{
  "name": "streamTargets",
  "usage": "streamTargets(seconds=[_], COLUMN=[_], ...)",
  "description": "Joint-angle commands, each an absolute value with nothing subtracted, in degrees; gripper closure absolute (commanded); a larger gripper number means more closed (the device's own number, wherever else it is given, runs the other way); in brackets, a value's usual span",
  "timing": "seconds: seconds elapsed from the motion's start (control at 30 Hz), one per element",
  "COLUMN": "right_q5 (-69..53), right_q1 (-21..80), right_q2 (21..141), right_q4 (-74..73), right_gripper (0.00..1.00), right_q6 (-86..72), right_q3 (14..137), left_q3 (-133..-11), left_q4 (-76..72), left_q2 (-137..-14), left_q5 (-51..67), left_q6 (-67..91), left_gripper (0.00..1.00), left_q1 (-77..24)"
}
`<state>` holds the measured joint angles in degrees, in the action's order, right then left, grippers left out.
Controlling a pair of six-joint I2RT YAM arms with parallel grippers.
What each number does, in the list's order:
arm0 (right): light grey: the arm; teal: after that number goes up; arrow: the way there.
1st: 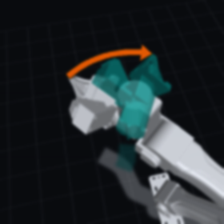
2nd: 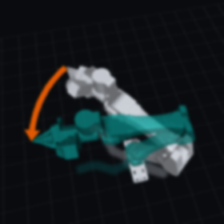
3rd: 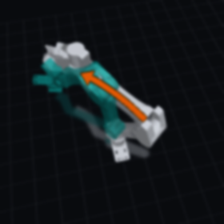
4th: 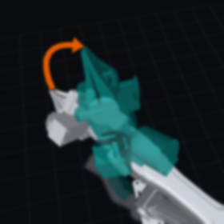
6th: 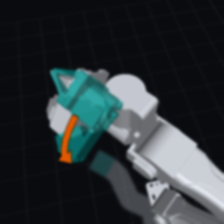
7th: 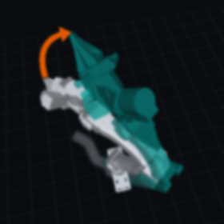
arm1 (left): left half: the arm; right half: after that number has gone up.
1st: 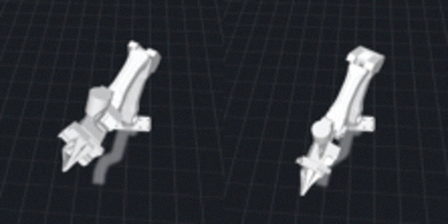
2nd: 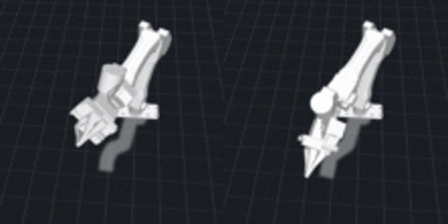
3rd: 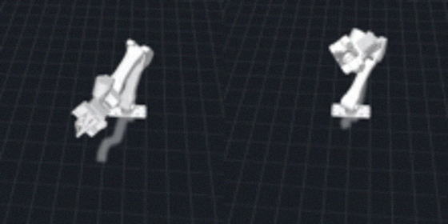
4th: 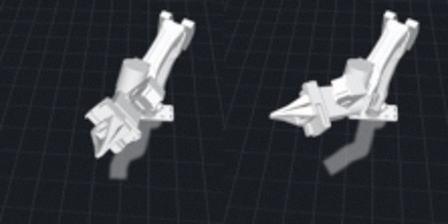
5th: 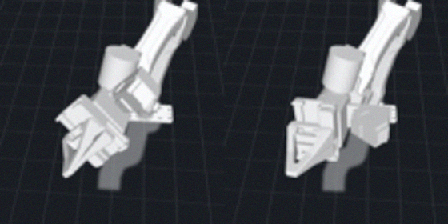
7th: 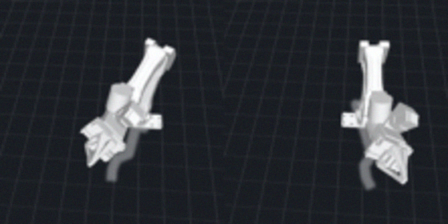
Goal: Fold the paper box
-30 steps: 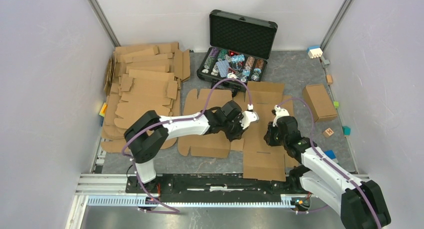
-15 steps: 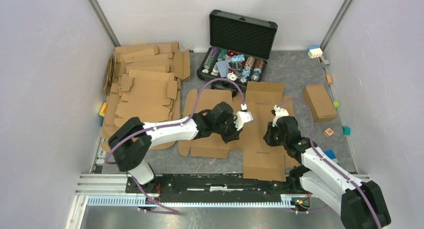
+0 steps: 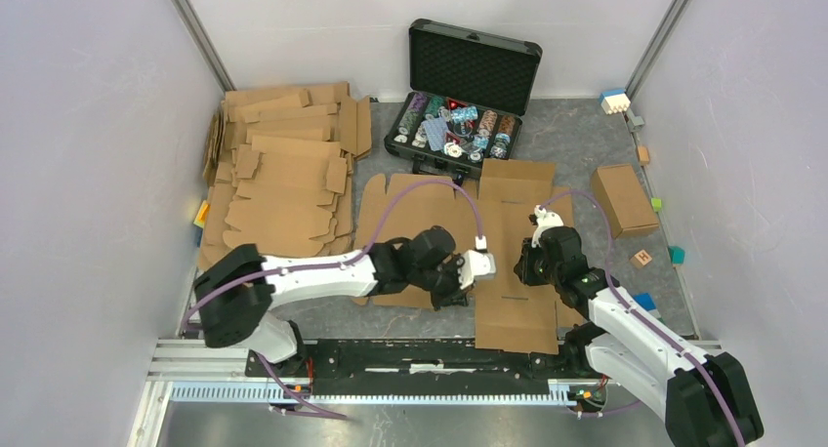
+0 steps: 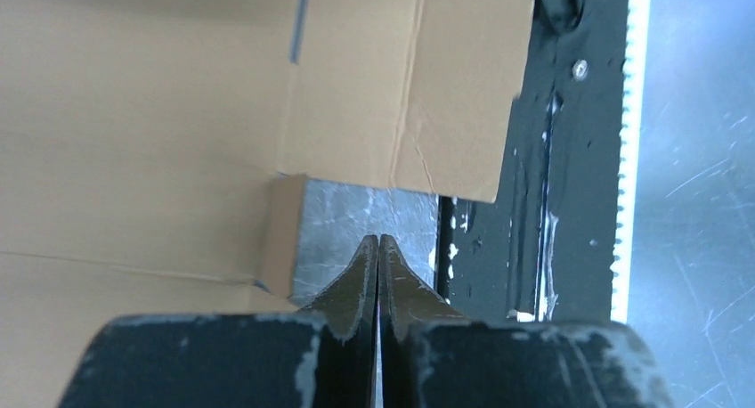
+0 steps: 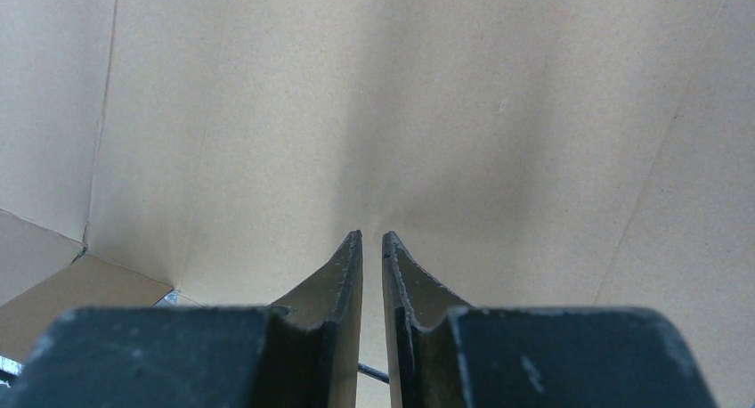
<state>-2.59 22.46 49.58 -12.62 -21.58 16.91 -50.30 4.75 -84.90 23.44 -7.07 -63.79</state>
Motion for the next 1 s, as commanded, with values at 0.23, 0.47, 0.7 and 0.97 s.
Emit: streamTargets(seconds=[0.23, 0.47, 0.7, 0.97], right_q5=[-2.97, -2.8, -2.64, -2.61], right_q1=[22.56, 22.58, 22.54, 22.58], right_q2=[48.97, 48.82, 49.24, 48.49], right_q4=[-10.46, -10.04, -10.0, -12.29], right_gripper=[0.82, 0.82, 0.82, 0.81], right_q6=[-20.92, -20.8, -20.53, -19.62], right_q3=[18.04, 17.03, 16.88, 18.37], left_q3=[-61.05, -66.46, -69.73, -70.58], left_q4=[15.27, 15.93, 21.93, 22.97], left_q2=[-97.67, -103.62, -111.39, -113.75], left_q5=[13.66, 22.47, 23.93, 21.51], left_q6=[-8.53, -6.03, -6.69, -6.63], left_gripper=[0.98, 0.98, 0.98, 0.98], left_q1=[-64.58, -58.21, -57.65, -57.57])
